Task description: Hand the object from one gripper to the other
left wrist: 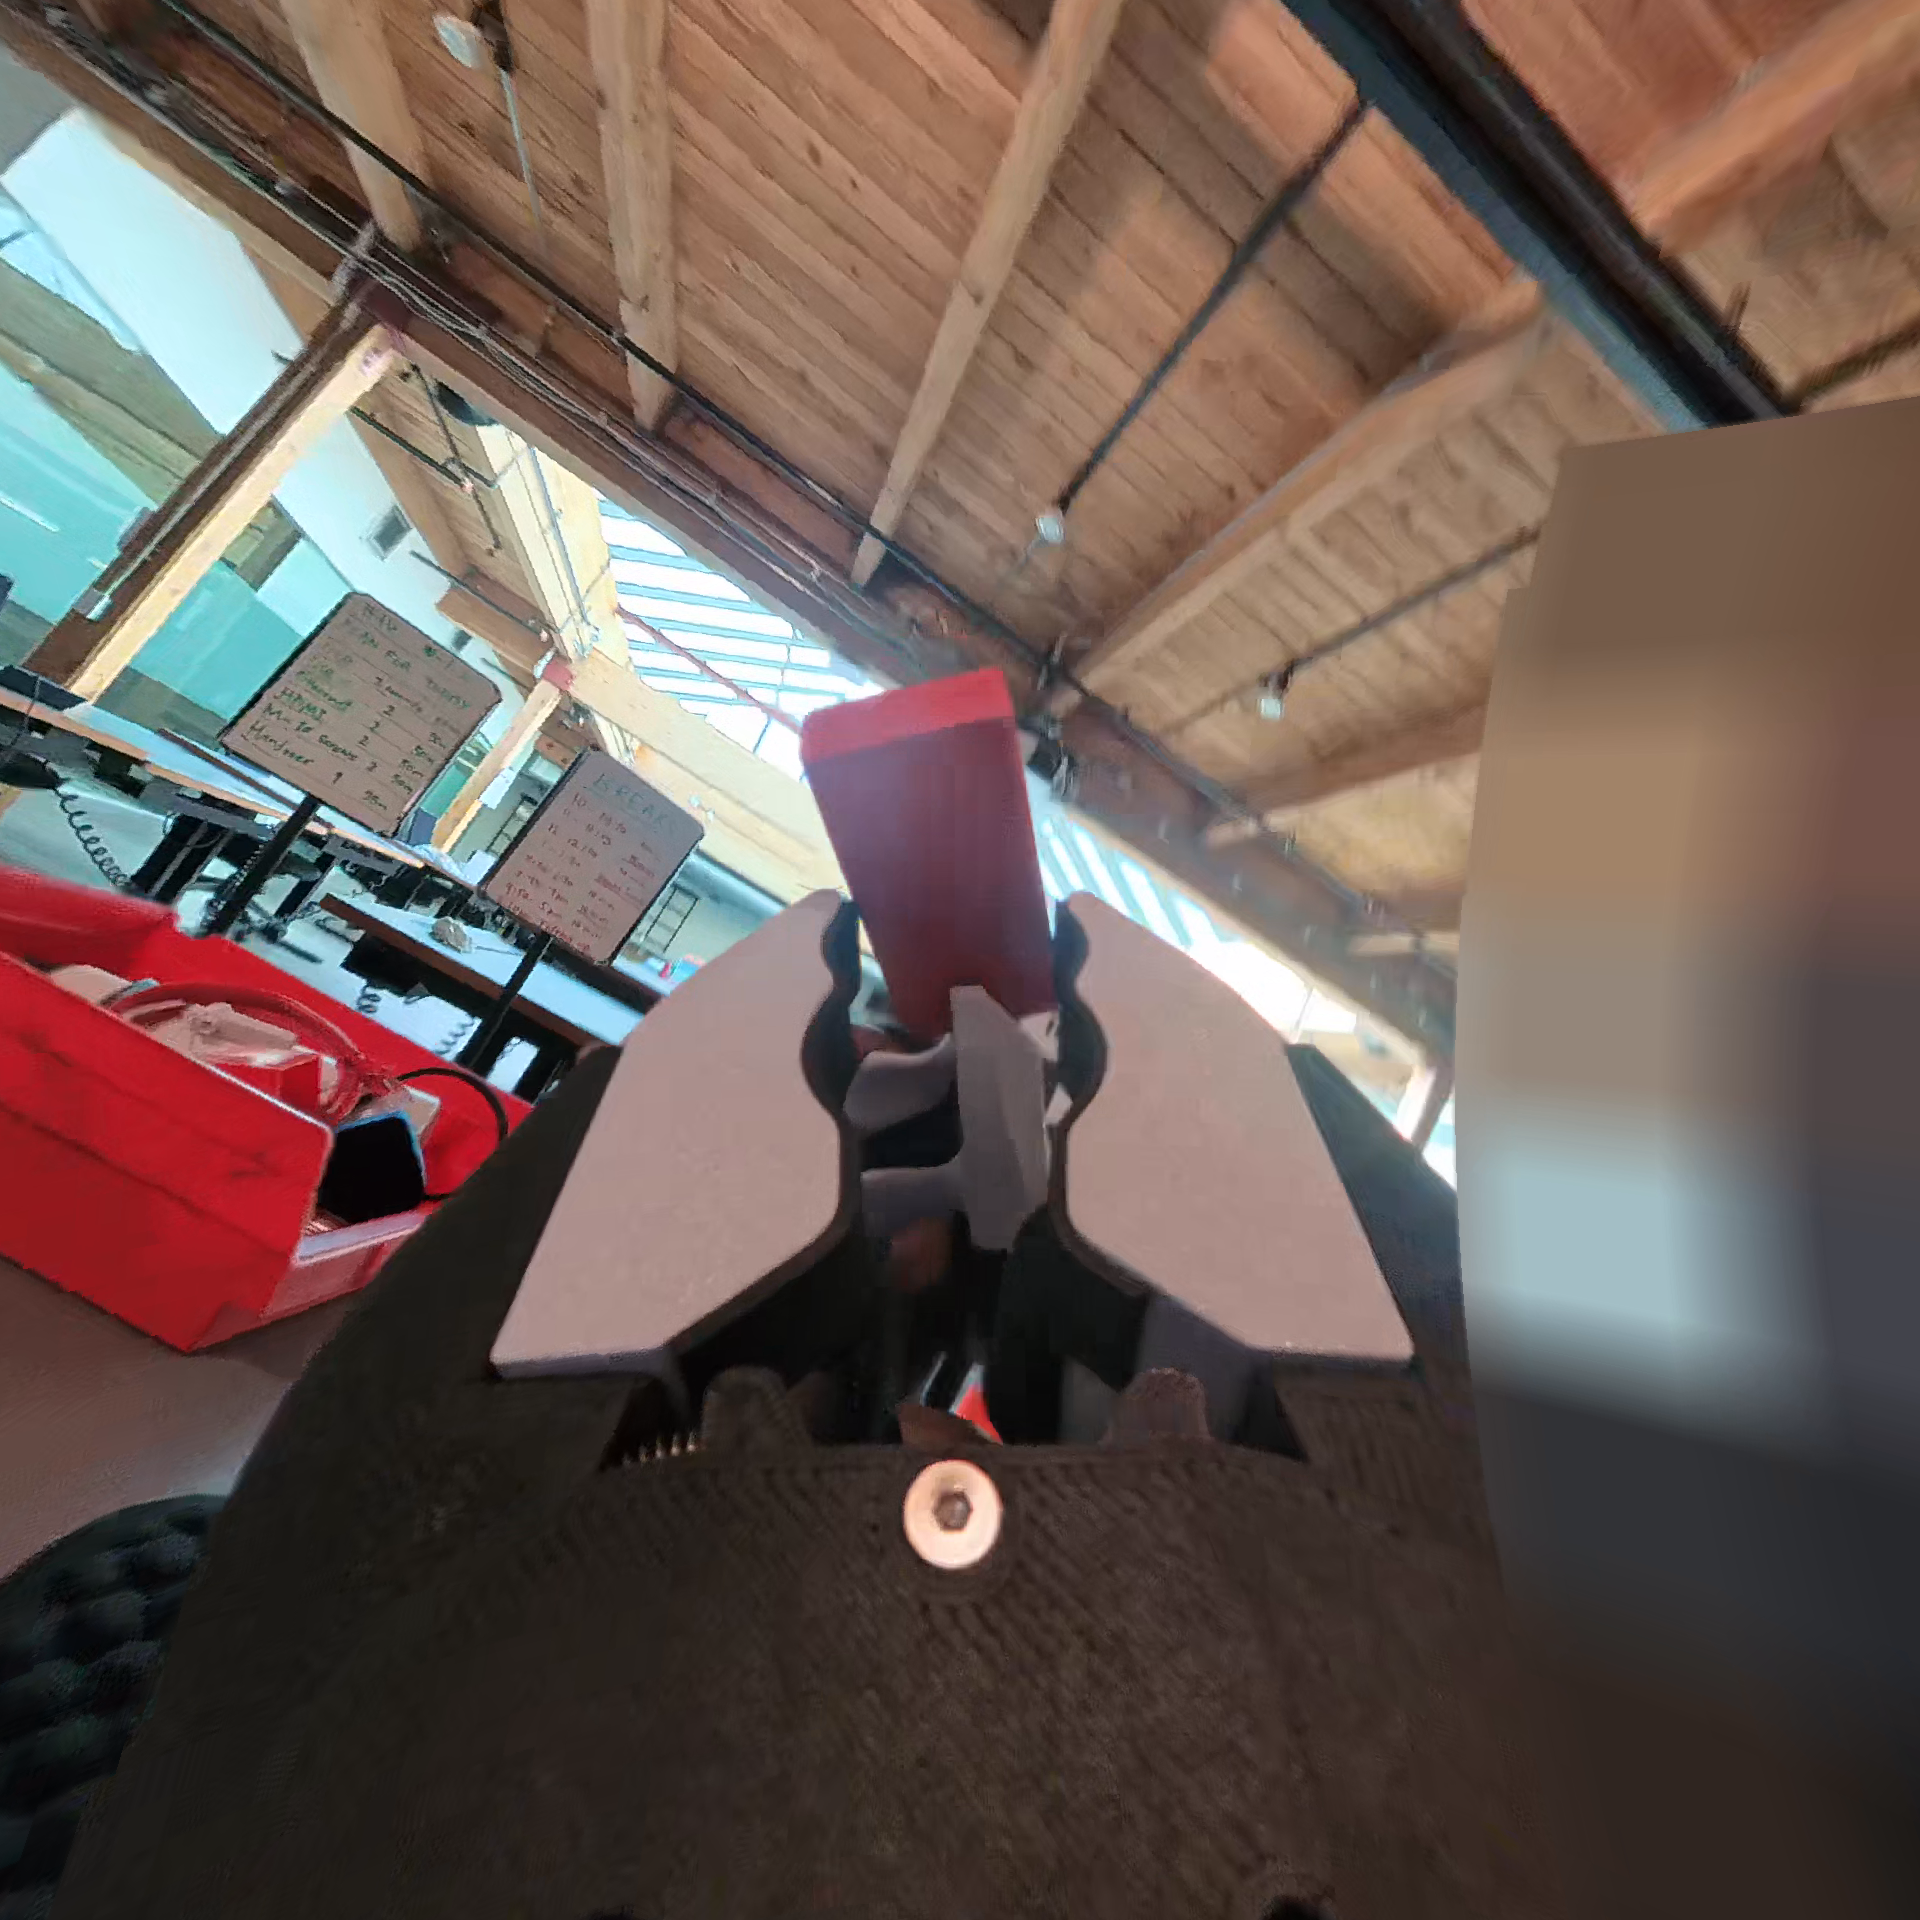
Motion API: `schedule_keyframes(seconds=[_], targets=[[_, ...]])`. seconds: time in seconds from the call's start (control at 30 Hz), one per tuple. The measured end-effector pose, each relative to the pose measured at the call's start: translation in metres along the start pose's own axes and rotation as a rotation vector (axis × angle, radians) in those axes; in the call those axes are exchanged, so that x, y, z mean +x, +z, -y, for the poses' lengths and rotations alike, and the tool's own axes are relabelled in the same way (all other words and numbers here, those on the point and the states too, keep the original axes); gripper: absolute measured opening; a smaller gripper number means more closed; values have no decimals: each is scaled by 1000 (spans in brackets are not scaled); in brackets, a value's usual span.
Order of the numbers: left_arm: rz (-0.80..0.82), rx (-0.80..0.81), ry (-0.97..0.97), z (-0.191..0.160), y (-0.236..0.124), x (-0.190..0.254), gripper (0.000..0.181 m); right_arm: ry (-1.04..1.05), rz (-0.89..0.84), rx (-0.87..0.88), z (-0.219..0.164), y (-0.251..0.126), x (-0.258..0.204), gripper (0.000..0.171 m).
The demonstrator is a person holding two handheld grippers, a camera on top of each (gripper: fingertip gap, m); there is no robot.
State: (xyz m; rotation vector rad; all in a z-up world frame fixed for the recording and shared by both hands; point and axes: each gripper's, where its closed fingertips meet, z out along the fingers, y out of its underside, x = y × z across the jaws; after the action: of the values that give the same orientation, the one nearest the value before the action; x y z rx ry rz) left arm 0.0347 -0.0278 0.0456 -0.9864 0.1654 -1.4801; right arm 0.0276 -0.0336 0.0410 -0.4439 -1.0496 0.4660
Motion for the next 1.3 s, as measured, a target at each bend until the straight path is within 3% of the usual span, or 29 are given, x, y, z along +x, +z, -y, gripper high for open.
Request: schedule_keyframes(seconds=[0.1,0.23,0.37,0.47,0.53,0.57,0.67,0.77,0.87,0.97,1.17,1.3], targets=[[-46,-128,252,5,-7,16,59,324,153,61,13,-9,5,17],[46,-339,574,7,-26,23,60,802,464,87,25,-23,2,17],[72,-420,551,2,-30,29,39,922,547,119,27,-27,3,17],[75,-458,534,-8,-28,27,37,951,603,101,29,-28,-6,17],[56,-472,515,-15,-26,28,27,963,621,80,28,-27,-11,17],[34,-455,516,-15,-24,31,17,959,616,78,27,-26,-11,17],[43,-432,460,-14,-22,31,17,933,610,98,27,-27,-8,18],[48,-406,317,-11,-22,29,16,576,478,121,18,-28,-5,38],[62,-425,213,-12,-25,20,16,133,326,65,6,-30,-1,47],[64,-439,164,-15,-26,16,16,-70,299,53,8,-33,-4,48],[42,-477,151,-24,-25,19,17,-161,303,54,8,-32,-11,34],[-47,-493,319,-27,-25,32,25,33,405,74,15,-36,-15,33]])
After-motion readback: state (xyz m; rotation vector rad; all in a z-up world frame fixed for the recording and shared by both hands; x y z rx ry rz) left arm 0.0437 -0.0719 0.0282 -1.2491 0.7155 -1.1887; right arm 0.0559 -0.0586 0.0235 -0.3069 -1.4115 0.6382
